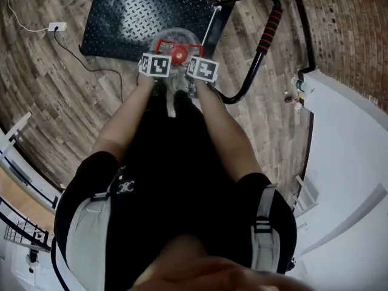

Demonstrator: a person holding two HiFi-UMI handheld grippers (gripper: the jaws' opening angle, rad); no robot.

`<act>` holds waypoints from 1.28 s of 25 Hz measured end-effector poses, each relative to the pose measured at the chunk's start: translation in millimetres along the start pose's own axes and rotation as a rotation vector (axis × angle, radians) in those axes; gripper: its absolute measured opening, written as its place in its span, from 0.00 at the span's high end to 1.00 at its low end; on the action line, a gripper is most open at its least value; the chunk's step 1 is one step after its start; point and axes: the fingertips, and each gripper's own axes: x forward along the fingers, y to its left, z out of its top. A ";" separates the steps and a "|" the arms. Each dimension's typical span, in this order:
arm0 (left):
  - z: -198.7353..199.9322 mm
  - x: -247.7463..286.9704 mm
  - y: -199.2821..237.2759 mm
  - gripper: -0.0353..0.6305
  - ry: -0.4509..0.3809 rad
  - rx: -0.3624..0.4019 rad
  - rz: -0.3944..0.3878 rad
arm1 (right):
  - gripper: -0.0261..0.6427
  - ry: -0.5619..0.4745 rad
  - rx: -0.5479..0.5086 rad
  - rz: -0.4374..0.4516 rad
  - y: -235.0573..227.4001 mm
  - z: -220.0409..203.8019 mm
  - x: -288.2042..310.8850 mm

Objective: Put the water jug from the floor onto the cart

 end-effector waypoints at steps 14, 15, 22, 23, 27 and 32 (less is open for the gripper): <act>10.5 -22.4 0.0 0.76 -0.073 -0.053 0.005 | 0.77 -0.038 -0.075 0.024 -6.6 4.4 -25.1; 13.6 -28.6 -1.0 0.76 -0.084 -0.053 0.005 | 0.75 -0.060 -0.079 0.024 -7.3 10.4 -32.9; 38.2 -85.3 -8.8 0.93 -0.147 -0.050 -0.003 | 0.92 -0.268 -0.175 0.020 -1.1 52.0 -100.4; 42.1 -93.3 -12.3 0.94 -0.157 -0.045 -0.017 | 0.94 -0.306 -0.198 0.026 2.7 58.8 -110.4; 56.0 -126.2 -22.5 0.94 -0.220 -0.031 -0.037 | 0.94 -0.405 -0.195 0.091 18.4 81.4 -142.4; 104.8 -168.5 -27.4 0.94 -0.359 0.006 0.005 | 0.94 -0.516 -0.158 0.181 27.4 117.9 -178.3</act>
